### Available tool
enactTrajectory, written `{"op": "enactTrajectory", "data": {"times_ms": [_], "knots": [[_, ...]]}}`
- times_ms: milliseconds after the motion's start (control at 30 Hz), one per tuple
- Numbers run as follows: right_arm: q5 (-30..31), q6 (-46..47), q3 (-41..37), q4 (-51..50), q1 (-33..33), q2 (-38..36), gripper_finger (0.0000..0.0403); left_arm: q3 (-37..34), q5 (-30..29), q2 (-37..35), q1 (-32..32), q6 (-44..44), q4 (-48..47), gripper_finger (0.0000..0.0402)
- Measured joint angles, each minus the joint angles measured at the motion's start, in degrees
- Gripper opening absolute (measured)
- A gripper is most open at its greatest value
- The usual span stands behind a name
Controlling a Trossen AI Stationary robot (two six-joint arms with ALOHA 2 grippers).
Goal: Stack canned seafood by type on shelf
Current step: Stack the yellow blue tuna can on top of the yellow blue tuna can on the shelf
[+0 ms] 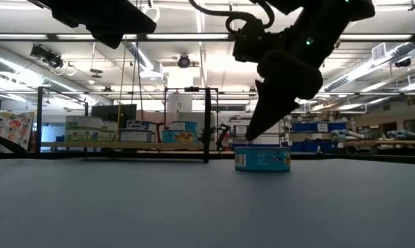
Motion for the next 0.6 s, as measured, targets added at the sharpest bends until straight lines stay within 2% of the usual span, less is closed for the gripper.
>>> {"op": "enactTrajectory", "data": {"times_ms": [267,367,467,600], "knots": [[2.0,0.3,0.2,2.3,-0.8,4.8,0.0126,0.0,-1.3,0.0,0.0,-0.8,-2.9,0.0003],[3.1,0.4,0.3,2.5,-1.0,5.8,0.0116,0.0,-1.7,0.0,0.0,-1.2,-3.3,0.0003],[3.4,0.4,0.3,2.1,-1.4,6.0,0.0083,0.0,-2.0,0.0,-0.1,-1.6,-3.8,0.0003],[2.0,0.1,0.3,1.9,-2.1,5.6,0.0018,0.0,-2.5,-0.1,-0.6,-1.9,-3.7,0.0003]]}}
